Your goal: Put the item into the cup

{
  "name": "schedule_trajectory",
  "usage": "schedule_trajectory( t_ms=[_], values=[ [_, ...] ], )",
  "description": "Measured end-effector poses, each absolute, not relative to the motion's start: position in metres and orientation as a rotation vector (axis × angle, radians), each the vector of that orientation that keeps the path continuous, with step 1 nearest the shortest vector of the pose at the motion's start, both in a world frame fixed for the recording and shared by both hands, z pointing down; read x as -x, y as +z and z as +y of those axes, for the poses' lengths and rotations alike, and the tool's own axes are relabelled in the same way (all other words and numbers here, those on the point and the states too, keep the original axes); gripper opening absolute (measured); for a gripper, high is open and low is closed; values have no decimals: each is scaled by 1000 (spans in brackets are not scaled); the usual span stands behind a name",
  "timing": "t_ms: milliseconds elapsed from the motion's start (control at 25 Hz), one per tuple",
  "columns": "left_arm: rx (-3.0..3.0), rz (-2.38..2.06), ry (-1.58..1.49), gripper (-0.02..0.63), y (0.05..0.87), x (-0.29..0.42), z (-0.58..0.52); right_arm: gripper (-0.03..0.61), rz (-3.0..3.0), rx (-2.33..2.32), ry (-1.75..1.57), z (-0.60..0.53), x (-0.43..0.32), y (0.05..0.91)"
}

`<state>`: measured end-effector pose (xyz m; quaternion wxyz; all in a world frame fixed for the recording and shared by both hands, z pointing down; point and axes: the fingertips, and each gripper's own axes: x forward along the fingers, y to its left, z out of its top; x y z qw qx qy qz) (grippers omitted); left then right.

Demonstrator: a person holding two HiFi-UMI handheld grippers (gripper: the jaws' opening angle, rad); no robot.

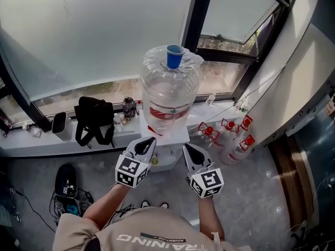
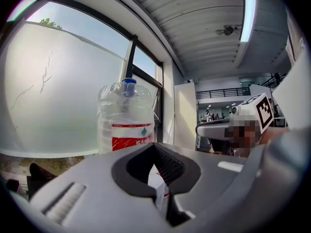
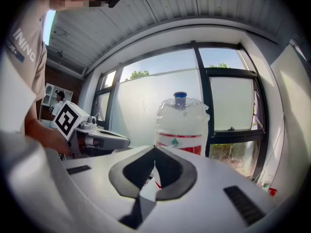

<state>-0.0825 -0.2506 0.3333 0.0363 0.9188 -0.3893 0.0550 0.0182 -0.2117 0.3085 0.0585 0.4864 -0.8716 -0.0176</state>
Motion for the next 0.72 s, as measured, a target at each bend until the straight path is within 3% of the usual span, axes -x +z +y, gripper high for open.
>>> schedule_trajectory(
  t_ms=[720],
  values=[
    [-2770, -1201, 183, 8, 351, 92, -234, 11, -2670, -1460, -49, -198, -12, 328]
  ],
)
